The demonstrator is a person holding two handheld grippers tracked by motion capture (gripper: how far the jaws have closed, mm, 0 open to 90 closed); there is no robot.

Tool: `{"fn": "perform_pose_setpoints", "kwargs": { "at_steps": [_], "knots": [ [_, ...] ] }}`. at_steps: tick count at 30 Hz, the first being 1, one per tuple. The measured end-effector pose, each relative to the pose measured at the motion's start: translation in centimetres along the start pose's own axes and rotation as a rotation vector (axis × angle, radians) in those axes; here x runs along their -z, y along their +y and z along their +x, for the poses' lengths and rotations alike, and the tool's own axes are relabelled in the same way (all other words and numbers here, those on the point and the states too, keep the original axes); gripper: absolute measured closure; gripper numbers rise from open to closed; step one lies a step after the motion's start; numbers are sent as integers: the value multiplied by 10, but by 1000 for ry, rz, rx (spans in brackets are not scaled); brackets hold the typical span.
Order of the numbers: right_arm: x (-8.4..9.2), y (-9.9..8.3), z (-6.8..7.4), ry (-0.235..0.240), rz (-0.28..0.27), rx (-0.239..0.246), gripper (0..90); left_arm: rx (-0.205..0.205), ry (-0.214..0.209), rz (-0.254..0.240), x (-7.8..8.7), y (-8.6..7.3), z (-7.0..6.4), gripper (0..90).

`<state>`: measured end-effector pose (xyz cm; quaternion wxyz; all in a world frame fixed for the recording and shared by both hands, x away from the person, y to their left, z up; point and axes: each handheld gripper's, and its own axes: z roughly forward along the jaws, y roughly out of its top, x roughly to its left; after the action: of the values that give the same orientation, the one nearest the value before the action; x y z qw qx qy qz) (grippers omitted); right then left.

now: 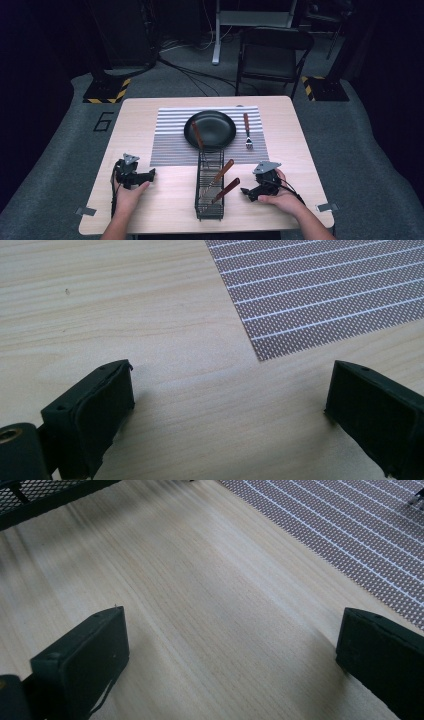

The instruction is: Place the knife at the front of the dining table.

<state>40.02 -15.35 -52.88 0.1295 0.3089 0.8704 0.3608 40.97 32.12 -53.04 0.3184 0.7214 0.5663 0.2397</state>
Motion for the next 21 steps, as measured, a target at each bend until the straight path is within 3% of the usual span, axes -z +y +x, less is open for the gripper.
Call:
{"fn": "perform_pose_setpoints", "kwargs": {
  "at_steps": [15,21],
  "knots": [
    [0,0,0,0,0,1,0,6,6,-4,0,0,0,52],
    [0,0,0,0,0,0,0,10,13,-4,3,1,2,156]
  ]
}}
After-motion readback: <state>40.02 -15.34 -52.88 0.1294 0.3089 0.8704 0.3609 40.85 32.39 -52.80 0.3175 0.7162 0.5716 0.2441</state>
